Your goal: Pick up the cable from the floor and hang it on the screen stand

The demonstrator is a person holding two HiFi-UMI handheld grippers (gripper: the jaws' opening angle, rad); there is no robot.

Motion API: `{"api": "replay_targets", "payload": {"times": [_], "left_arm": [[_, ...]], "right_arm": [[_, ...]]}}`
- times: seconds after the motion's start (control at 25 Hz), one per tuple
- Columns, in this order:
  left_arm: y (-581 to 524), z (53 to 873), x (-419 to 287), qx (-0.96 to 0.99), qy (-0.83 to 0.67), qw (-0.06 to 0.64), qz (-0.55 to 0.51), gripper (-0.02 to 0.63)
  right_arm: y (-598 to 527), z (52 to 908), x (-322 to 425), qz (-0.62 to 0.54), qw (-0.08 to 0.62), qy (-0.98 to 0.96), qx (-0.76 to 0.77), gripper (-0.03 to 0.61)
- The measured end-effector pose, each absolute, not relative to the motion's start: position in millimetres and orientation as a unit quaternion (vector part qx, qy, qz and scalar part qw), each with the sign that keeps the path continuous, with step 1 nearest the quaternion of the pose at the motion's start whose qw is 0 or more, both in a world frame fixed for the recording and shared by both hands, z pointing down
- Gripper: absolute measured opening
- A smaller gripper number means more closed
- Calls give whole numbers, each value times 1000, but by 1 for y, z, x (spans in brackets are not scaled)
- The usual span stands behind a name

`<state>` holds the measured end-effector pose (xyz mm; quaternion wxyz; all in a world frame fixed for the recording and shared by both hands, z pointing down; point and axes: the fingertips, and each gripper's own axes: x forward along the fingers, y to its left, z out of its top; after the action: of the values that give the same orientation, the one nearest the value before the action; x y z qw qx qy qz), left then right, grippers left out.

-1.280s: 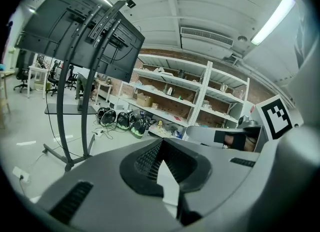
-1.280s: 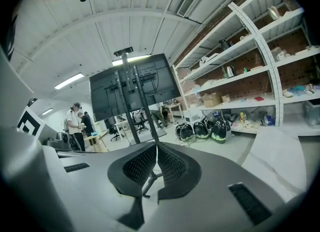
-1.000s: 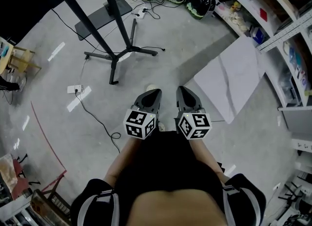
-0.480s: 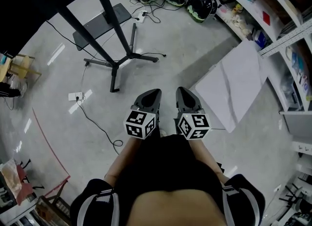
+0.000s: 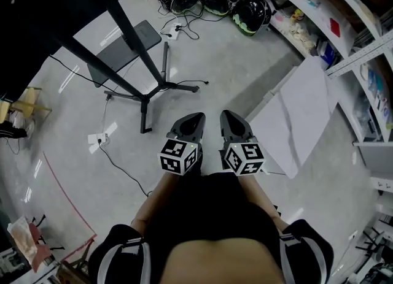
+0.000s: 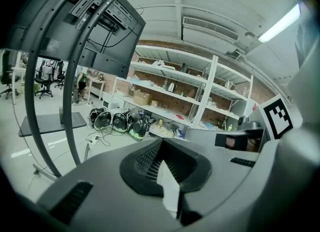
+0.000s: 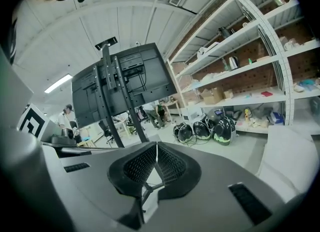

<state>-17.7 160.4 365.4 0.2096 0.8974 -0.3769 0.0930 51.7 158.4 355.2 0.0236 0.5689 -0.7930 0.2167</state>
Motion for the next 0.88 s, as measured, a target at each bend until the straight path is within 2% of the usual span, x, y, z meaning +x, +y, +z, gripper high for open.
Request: {"api": "replay_targets", "payload": {"times": [0.56,0.88], "left_arm": [[36,356,-34,905,-364,208,77,3],[-3,359,-33,917,-339,197,75,3]], "right_arm": [[38,346,16,211,20,-805,555,25],[0,348,35,207,10,-764,611,25]]}}
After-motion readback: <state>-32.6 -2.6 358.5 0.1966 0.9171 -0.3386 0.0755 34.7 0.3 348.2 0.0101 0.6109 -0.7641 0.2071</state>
